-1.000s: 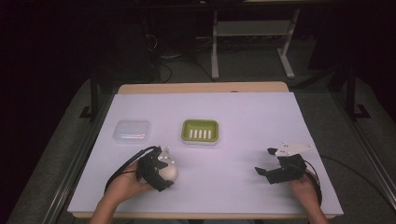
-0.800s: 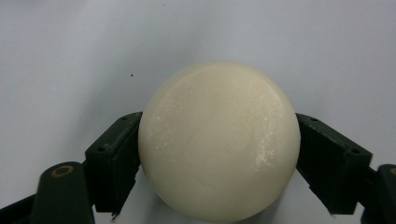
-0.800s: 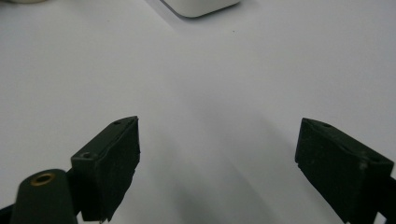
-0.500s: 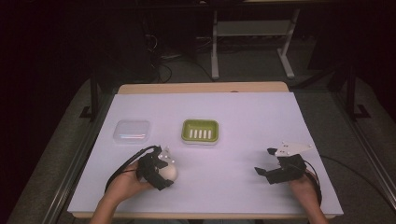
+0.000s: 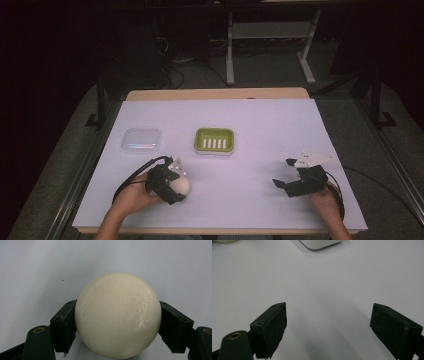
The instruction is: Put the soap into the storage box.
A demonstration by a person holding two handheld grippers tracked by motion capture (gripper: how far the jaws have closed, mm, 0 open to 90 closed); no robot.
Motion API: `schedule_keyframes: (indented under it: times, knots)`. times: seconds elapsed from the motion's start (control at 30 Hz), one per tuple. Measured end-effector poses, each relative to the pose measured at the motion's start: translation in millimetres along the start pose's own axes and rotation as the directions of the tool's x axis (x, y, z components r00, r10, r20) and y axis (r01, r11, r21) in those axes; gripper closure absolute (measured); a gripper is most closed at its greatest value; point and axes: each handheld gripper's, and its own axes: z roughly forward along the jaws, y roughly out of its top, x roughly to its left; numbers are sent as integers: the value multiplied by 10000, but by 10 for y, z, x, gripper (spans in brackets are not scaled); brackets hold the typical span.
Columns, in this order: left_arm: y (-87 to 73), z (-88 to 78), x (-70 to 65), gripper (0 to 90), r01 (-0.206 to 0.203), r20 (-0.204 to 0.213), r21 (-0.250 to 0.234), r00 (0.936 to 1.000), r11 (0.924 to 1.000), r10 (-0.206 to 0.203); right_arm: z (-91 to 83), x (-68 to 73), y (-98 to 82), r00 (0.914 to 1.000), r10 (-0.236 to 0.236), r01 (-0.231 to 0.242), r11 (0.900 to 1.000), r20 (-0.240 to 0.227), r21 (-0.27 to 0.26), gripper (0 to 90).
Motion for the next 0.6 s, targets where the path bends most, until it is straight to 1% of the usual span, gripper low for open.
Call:
schedule_keyframes:
  times: [0.17,0.23,0.27,0.3,0.4,0.47,0.5,0.53,0.57,0.6]
  knots:
    - [8,-2,0,248,-4,-6,26,10000,10000,4,0,1,1,10000,-20,20,10000,-5,-11,132]
    - [14,-10,-3,248,81,0,-36,10000,10000,-81,1,3,1,10000,-21,21,10000,-8,-13,132]
    - [21,-27,4,248,143,-63,-135,9999,9998,-144,2,4,2,10000,-18,18,10000,-11,1,132]
    - [21,-27,4,248,143,-63,-135,9999,9998,-144,2,4,2,10000,-18,18,10000,-11,1,132]
    - [33,-79,31,248,146,-18,-354,9999,9993,-147,2,5,2,10000,-11,11,10000,-2,8,132]
    - [64,-122,33,248,99,-96,-405,9999,9991,-102,2,4,4,10000,-32,32,10000,-3,-28,132]
    - [64,-122,33,248,99,-96,-405,9999,9991,-102,2,4,4,10000,-32,32,10000,-3,-28,132]
    - [81,-142,36,248,-4,-112,-385,9999,9993,0,3,5,5,10000,-19,19,10000,-3,-31,132]
    - [91,-148,34,248,10,-97,-432,10000,9991,-14,3,5,5,10000,-19,19,10000,-3,-31,132]
    - [121,-170,37,248,-50,-177,-440,9998,9990,42,3,9,6,10000,-5,5,10000,-19,-22,132]
